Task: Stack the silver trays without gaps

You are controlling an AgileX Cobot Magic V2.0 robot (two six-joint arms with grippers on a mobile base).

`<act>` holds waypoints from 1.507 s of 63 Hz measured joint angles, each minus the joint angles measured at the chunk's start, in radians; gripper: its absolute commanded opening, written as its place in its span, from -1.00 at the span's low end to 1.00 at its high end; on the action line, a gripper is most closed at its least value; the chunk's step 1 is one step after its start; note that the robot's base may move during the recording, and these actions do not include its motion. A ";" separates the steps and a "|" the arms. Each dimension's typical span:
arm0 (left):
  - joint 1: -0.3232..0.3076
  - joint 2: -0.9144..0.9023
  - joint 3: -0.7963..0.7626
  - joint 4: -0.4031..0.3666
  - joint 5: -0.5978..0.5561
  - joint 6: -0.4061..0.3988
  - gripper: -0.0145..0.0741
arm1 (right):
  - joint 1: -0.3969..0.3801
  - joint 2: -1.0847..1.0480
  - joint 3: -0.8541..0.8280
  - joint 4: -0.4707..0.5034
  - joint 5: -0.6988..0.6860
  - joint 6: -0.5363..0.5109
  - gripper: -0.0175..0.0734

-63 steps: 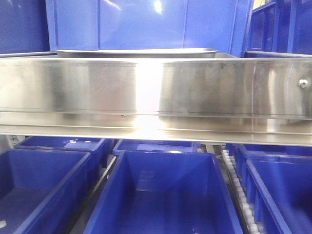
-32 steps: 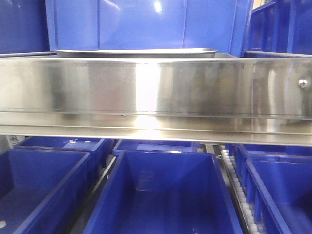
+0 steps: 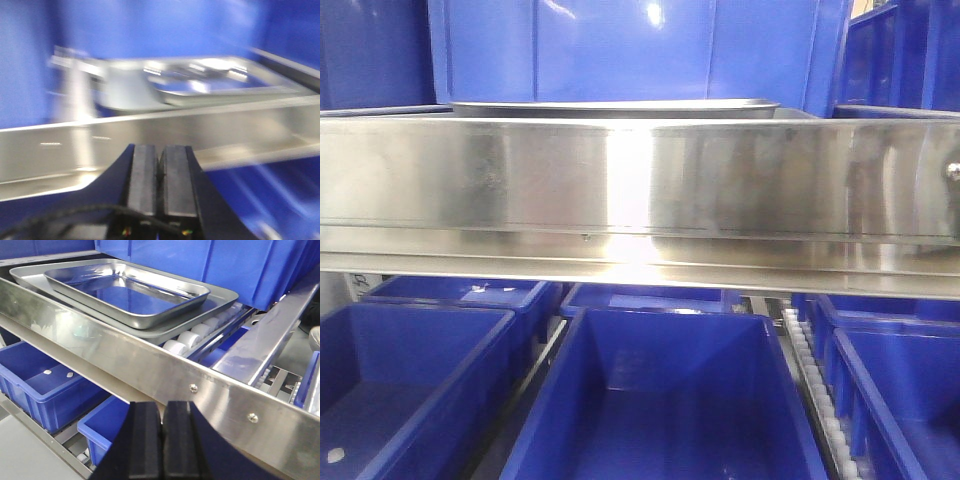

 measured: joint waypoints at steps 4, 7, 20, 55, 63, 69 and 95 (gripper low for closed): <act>0.078 -0.031 0.054 -0.014 -0.062 0.009 -0.78 | 0.000 0.000 0.000 0.000 0.000 0.000 -0.50; 0.128 -0.054 0.103 -0.026 -0.115 0.012 -0.78 | 0.000 0.000 0.000 0.000 0.000 0.000 -0.50; 0.295 -0.134 0.372 -0.043 -0.414 0.013 -0.78 | 0.000 -0.001 0.000 0.000 0.000 -0.001 -0.50; 0.332 -0.136 0.492 -0.049 -0.573 0.014 -0.78 | 0.000 -0.001 0.000 0.000 0.000 -0.001 -0.50; 0.332 -0.136 0.492 -0.049 -0.573 0.015 -0.78 | 0.000 -0.001 0.000 0.000 0.000 -0.001 -0.50; 0.332 -0.136 0.492 -0.049 -0.573 0.015 -0.78 | 0.000 -0.001 0.000 0.000 0.000 -0.001 -0.50; 0.332 -0.136 0.492 -0.049 -0.573 0.018 -0.78 | -0.139 -0.028 0.105 0.022 -0.176 -0.001 -0.50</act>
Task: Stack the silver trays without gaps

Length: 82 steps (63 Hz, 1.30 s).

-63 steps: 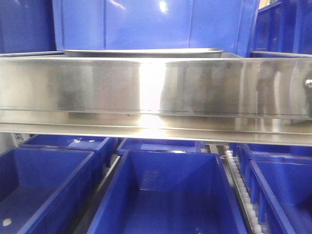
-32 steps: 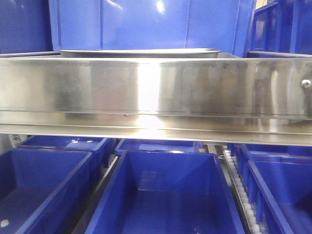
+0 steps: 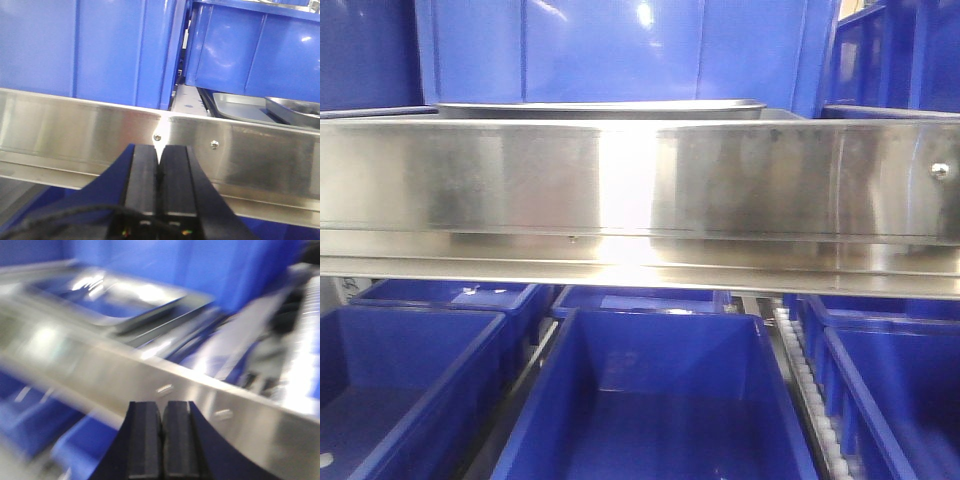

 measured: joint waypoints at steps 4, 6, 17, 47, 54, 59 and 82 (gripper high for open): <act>0.000 0.000 0.000 0.000 0.000 0.000 -0.78 | -0.081 -0.027 0.045 0.023 -0.070 0.000 -0.50; 0.000 0.000 0.000 0.000 0.000 0.000 -0.78 | -0.114 -0.041 0.063 0.030 -0.091 0.000 -0.50; 0.000 0.000 0.000 0.000 0.000 0.000 -0.78 | -0.283 -0.148 0.185 0.044 -0.181 0.000 -0.50; 0.000 0.000 0.002 0.000 -0.002 0.000 -0.78 | -0.343 -0.226 0.267 0.044 -0.221 -0.002 -0.50; 0.000 0.000 0.002 0.000 -0.002 0.000 -0.78 | -0.343 -0.226 0.267 0.044 -0.221 -0.002 -0.50; 0.000 0.000 0.002 0.000 -0.002 0.000 -0.78 | -0.343 -0.226 0.267 0.044 -0.221 -0.003 -0.50; 0.000 0.000 0.002 0.000 -0.002 0.000 -0.78 | -0.343 -0.226 0.267 0.044 -0.221 -0.005 -0.50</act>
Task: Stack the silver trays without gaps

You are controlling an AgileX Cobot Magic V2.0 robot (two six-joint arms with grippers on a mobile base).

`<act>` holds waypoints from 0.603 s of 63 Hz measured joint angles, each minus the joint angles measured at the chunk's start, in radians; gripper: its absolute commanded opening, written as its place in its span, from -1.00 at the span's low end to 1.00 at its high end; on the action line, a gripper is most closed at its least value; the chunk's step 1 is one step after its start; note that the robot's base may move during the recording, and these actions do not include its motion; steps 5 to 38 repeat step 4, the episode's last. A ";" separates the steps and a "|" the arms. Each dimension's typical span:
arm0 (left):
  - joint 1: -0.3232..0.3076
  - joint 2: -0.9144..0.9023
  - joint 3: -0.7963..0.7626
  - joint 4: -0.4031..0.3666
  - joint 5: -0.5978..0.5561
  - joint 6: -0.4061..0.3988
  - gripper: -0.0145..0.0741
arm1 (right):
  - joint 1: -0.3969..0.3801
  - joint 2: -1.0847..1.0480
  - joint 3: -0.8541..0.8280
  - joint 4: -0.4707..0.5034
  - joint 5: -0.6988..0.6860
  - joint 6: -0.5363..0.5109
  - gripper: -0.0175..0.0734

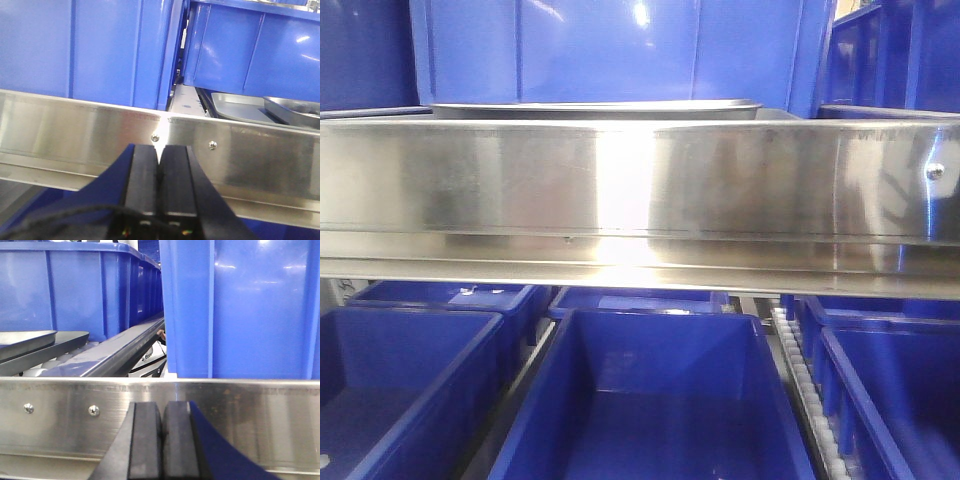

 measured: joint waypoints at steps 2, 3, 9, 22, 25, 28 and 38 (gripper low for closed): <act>0.000 0.000 0.000 0.000 0.000 0.000 -0.78 | 0.000 0.000 0.000 0.000 0.000 0.000 -0.50; 0.000 0.000 0.000 0.000 0.000 0.000 -0.78 | 0.000 0.000 0.000 0.000 0.000 0.000 -0.50; 0.000 0.000 0.000 0.000 0.000 0.000 -0.78 | 0.000 0.000 0.000 0.000 0.000 0.000 -0.50; 0.000 0.000 0.000 0.000 0.000 0.000 -0.78 | 0.000 0.000 0.000 0.000 0.000 0.000 -0.50; 0.000 0.000 0.000 0.000 0.000 0.000 -0.78 | 0.000 0.000 0.000 0.000 0.000 0.000 -0.50; 0.000 0.000 0.000 0.000 0.000 0.000 -0.78 | 0.000 0.000 0.000 0.000 0.000 0.000 -0.50; 0.000 0.000 0.000 0.000 0.000 0.000 -0.78 | 0.000 0.000 0.000 0.000 0.000 0.000 -0.50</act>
